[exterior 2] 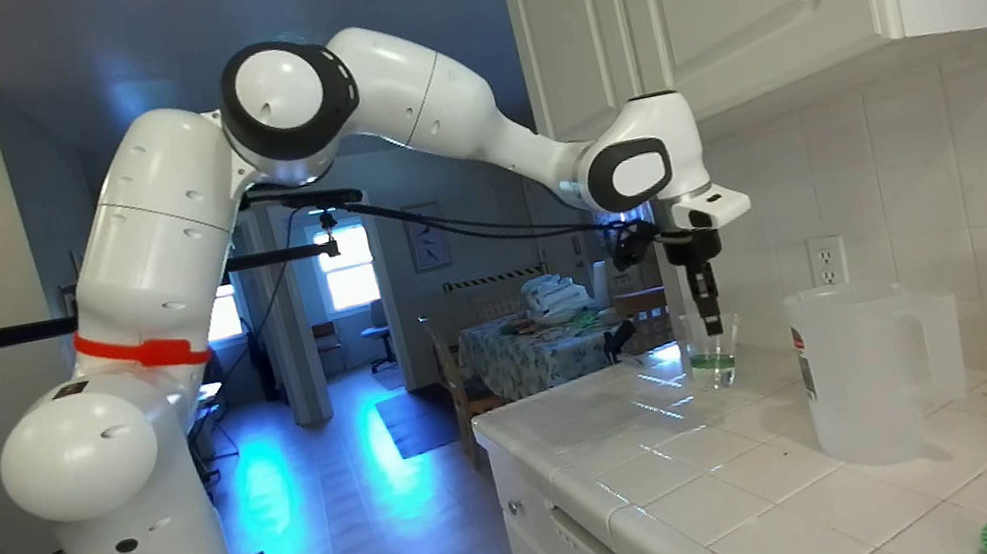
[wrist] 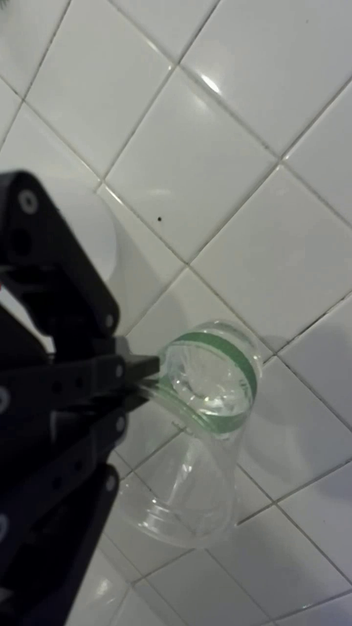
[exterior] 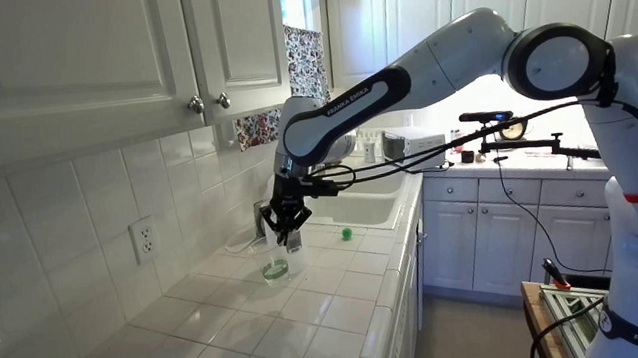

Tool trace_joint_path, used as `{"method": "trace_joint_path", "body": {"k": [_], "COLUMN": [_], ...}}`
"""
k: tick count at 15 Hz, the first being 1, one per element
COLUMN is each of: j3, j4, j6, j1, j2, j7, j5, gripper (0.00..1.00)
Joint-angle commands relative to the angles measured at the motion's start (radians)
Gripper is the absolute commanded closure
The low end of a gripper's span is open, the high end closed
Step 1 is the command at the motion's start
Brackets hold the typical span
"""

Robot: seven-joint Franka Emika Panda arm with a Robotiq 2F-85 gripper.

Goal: Pour the contents from the cup into the jar

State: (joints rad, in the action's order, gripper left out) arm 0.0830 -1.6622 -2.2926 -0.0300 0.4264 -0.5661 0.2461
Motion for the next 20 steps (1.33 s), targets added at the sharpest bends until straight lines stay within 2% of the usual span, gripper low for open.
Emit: {"method": "trace_joint_path", "body": {"k": [1, 9, 20], "j3": [0.015, 0.050, 0.088], "j4": [-0.132, -0.292, -0.401], "j6": [-0.021, -0.094, -0.049], "j1": [0.006, -0.004, -0.072], "j2": [-0.111, -0.247, -0.388], "j7": [-0.002, -0.026, -0.051], "j5": [-0.007, -0.032, -0.040], "gripper": [0.98, 0.98, 0.98]}}
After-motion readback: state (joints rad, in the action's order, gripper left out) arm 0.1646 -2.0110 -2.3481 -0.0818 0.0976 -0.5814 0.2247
